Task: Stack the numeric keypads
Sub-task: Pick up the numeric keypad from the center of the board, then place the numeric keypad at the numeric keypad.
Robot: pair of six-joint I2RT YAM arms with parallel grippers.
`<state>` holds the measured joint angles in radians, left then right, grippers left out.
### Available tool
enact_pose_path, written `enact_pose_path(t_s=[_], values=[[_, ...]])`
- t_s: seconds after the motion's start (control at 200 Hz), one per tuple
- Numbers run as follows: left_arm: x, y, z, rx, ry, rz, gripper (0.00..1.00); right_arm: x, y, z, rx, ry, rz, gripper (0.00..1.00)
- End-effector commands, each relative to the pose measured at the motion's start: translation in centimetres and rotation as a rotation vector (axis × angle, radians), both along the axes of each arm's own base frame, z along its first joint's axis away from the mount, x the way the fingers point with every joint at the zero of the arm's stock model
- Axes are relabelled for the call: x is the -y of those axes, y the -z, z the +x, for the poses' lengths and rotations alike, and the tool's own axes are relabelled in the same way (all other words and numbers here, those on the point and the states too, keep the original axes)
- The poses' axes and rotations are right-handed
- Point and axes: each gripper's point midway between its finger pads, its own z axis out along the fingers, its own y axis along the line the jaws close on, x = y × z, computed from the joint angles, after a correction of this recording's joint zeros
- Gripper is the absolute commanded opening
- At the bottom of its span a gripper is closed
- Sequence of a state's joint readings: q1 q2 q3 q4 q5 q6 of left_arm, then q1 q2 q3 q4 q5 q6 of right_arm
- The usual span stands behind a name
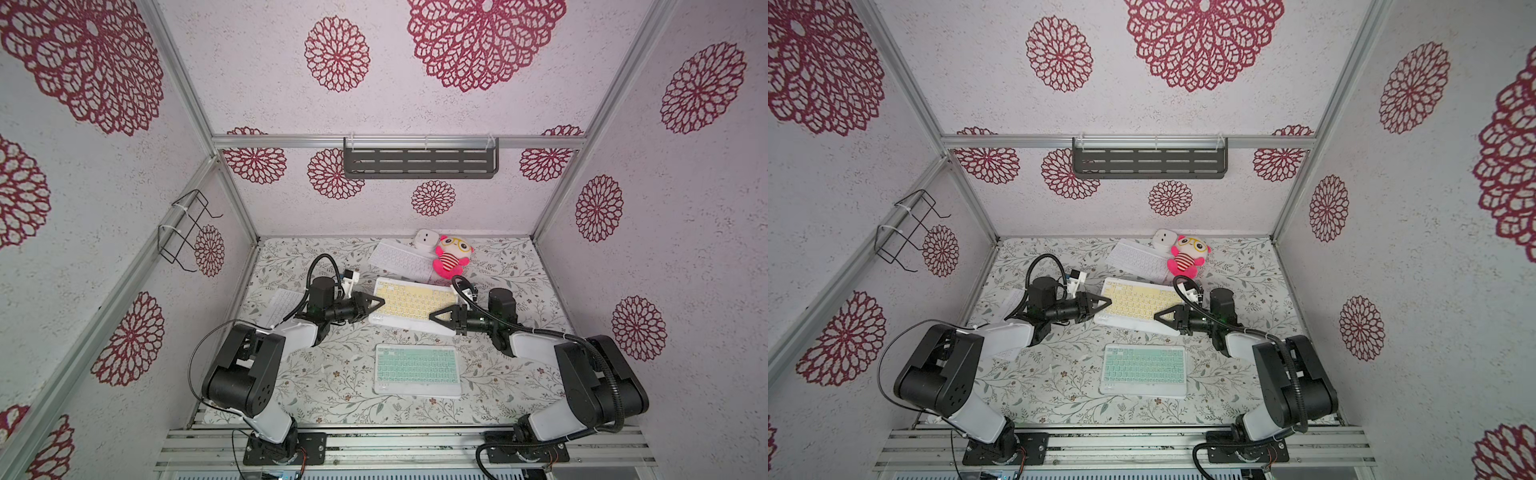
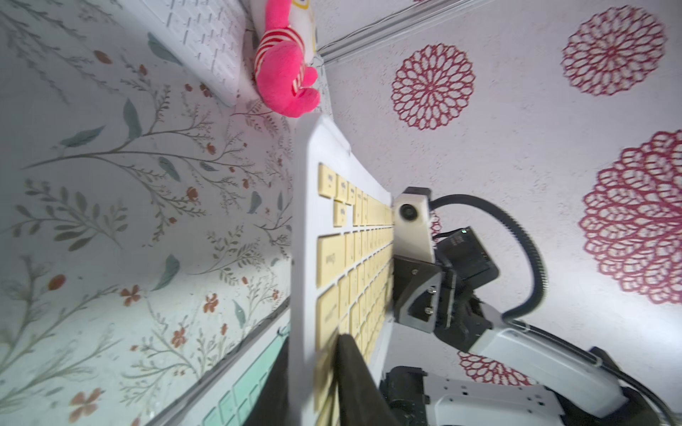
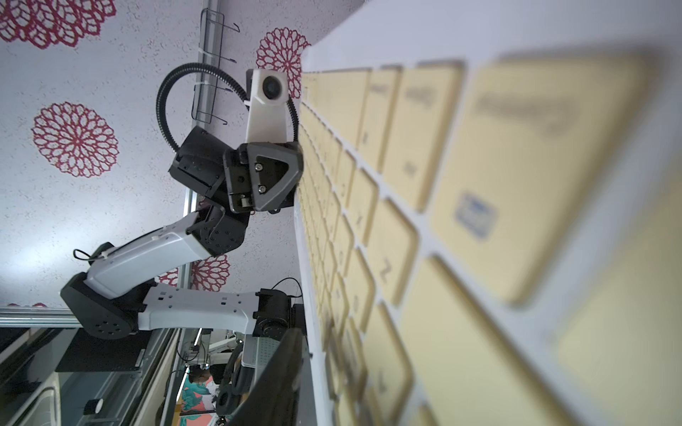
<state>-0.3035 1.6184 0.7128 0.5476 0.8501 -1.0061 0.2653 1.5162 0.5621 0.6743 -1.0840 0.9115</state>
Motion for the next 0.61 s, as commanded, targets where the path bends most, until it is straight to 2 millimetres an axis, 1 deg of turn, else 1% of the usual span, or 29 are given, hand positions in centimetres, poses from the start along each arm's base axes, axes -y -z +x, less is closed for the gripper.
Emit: enact_pose_path(t_s=[0.0,0.06,0.08,0.115,0.155,0.24,0.325,0.375,0.435,0.535,0.6], values=[[0.8,-3.1,-1.4,0.087,0.058,-0.067,0.14,-0.6,-2.9,0.1,0.125,-0.029,0.053,0.48],[0.7,-3.4,-1.7,0.088,0.055,-0.076,0.12,-0.5,-2.9,0.1,0.127,-0.022,0.051,0.52],[0.7,-3.4,-1.8,0.085,0.054,-0.079,0.11,-0.5,-2.9,0.2,0.127,-0.018,0.050,0.55],[0.5,-3.4,-2.0,0.079,0.048,-0.082,0.11,-0.5,-3.0,0.2,0.130,-0.011,0.047,0.64],[0.4,-3.4,-2.3,0.074,0.042,-0.087,0.09,-0.4,-2.9,0.3,0.132,0.003,0.037,0.69],[0.3,-3.3,-2.8,0.051,0.022,-0.098,0.02,-0.1,-2.7,0.6,0.130,0.034,0.008,0.75],[0.5,-3.3,-3.7,0.029,0.016,-0.117,0.00,0.3,-2.4,0.8,0.121,0.071,-0.034,0.79],[0.6,-3.2,-4.3,0.011,0.008,-0.121,0.00,0.7,-1.5,0.9,0.088,0.104,-0.090,0.82],[0.7,-2.9,-5.1,-0.008,-0.010,-0.124,0.00,1.5,-0.1,0.9,0.054,0.141,-0.197,0.83],[0.8,-2.3,-6.5,-0.043,-0.040,-0.127,0.00,4.2,3.5,0.8,-0.030,0.253,-0.479,0.84],[0.5,-2.0,-7.4,-0.063,-0.059,-0.130,0.00,5.6,4.5,0.3,-0.047,0.304,-0.583,0.84]])
